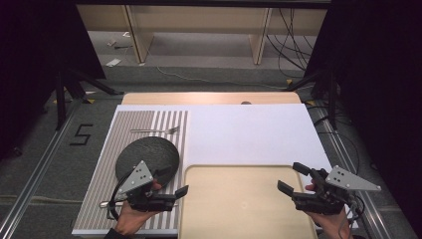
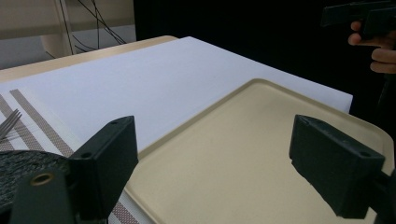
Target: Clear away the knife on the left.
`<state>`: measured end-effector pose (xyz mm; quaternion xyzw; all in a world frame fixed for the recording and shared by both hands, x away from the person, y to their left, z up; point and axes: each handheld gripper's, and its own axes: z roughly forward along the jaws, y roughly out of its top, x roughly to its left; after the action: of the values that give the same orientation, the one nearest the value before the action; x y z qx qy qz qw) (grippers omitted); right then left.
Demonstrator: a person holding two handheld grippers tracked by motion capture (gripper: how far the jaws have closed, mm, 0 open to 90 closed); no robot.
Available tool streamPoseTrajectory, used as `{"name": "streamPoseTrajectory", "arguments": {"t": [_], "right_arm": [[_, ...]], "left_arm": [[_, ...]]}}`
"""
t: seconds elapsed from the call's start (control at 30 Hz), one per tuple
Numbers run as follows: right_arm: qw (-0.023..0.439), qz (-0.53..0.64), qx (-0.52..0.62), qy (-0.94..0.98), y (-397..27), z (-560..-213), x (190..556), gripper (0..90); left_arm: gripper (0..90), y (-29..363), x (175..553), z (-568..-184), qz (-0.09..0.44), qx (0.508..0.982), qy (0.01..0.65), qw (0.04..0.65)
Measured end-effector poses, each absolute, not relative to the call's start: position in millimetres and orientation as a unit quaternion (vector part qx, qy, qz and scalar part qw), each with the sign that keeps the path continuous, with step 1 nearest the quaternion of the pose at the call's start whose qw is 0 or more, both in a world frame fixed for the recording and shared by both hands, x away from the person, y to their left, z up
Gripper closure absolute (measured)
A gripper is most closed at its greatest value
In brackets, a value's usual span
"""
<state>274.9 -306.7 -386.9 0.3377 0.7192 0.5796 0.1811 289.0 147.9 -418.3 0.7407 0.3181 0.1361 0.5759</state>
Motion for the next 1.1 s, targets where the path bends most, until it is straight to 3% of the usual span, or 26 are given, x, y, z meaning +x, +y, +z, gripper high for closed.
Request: {"name": "streamPoseTrajectory", "arguments": {"t": [0.7,0.8,1.1], "right_arm": [[0.182,0.578,0.334,0.722,-304.9,-387.1,274.5,18.6],[0.181,0.575,0.335,0.724,-304.4,-387.1,275.0,18.6],[0.184,0.576,0.334,0.723,-304.8,-386.4,274.4,18.6]], "left_arm": [[15.6,145.5,288.1,-412.3,0.125,0.760,0.301,0.563],[15.4,139.0,285.6,-404.7,0.136,0.801,0.283,0.510],[15.5,148.5,279.4,-405.5,0.113,0.836,0.276,0.460]]}}
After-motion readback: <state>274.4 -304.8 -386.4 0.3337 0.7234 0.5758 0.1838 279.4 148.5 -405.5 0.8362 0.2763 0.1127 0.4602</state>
